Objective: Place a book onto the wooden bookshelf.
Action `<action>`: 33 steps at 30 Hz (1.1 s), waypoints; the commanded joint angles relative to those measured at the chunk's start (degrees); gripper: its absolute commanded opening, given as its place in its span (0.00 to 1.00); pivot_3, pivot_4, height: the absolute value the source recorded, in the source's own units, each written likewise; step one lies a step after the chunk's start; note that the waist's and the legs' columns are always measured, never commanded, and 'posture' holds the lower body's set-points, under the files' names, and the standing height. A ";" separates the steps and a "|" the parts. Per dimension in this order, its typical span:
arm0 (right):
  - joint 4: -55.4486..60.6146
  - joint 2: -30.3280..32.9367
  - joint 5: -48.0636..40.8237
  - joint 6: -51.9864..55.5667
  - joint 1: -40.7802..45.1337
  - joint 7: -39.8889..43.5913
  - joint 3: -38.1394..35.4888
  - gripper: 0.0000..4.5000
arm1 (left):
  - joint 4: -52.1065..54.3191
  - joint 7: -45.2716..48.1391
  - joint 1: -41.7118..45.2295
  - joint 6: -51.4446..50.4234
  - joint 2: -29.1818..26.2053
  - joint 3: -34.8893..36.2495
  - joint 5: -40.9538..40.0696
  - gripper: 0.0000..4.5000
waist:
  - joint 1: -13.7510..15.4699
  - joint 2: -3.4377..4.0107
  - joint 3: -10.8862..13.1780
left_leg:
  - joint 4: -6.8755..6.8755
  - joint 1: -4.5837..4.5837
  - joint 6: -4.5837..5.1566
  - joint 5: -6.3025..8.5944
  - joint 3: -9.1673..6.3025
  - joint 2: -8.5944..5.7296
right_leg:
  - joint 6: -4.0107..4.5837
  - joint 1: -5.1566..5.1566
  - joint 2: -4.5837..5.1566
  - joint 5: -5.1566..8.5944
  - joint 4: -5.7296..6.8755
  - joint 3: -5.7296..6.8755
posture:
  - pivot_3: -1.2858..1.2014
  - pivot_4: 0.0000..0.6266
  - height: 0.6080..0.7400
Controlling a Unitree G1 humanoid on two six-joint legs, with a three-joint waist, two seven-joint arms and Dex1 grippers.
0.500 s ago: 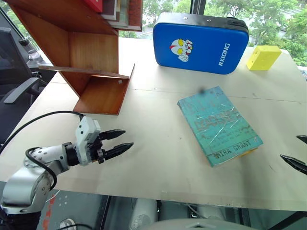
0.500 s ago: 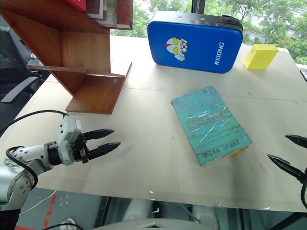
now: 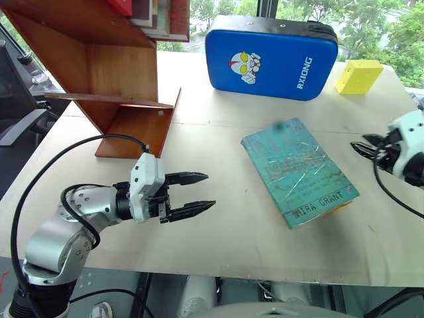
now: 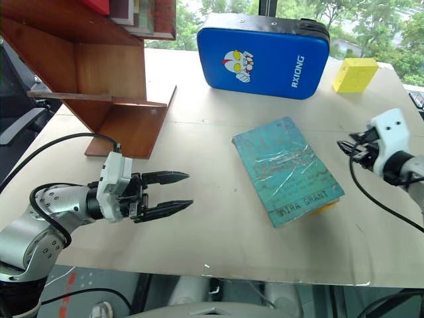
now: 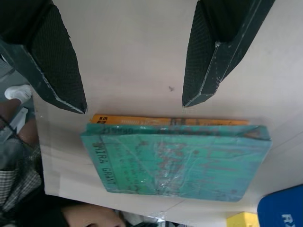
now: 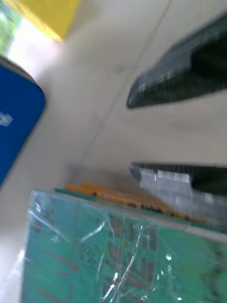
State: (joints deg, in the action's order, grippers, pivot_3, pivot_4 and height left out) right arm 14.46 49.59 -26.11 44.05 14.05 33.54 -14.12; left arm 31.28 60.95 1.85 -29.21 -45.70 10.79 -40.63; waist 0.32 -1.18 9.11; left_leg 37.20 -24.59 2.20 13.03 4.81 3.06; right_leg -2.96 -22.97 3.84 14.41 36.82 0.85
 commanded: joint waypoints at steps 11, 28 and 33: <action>5.91 2.12 1.18 8.59 0.56 2.29 6.72 0.01 | 2.56 -2.10 0.50 1.41 1.75 -0.79 -1.65 0.73 | 0.39 0.00 0.00 | 0.17 -0.14 0.16 0.08 0.16 -0.01 | -0.06 -0.18 -0.14 -0.02 0.07 -0.14 | 0.52 0.24 1.00; 13.74 -3.59 0.24 -6.40 -14.54 7.45 -5.59 0.01 | -6.01 -15.33 5.98 -10.11 7.06 -6.34 0.03 0.73 | 0.97 -0.07 -0.04 | 0.26 -0.13 0.16 0.08 0.06 -0.05 | -0.07 -0.10 -0.17 -0.02 0.16 -0.16 | 0.52 0.24 1.00; 12.49 -6.50 -7.15 -16.50 -25.28 19.59 -18.55 0.12 | -16.99 -20.97 15.61 -28.84 10.50 -5.59 -8.72 0.73 | 0.50 -0.07 -0.05 | 0.31 -0.03 0.17 0.08 -0.20 -0.14 | -0.11 0.10 -0.26 -0.02 0.17 -0.08 | 0.52 0.24 1.00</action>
State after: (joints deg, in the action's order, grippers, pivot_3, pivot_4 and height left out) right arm 25.84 43.30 -30.74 31.53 -10.11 49.22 -28.23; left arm 16.49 41.49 15.44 -53.12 -36.35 4.01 -45.59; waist 0.82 -1.26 9.06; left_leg 37.52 -24.54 2.37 13.11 4.59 2.90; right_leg -3.07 -22.80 3.59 14.39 36.99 0.77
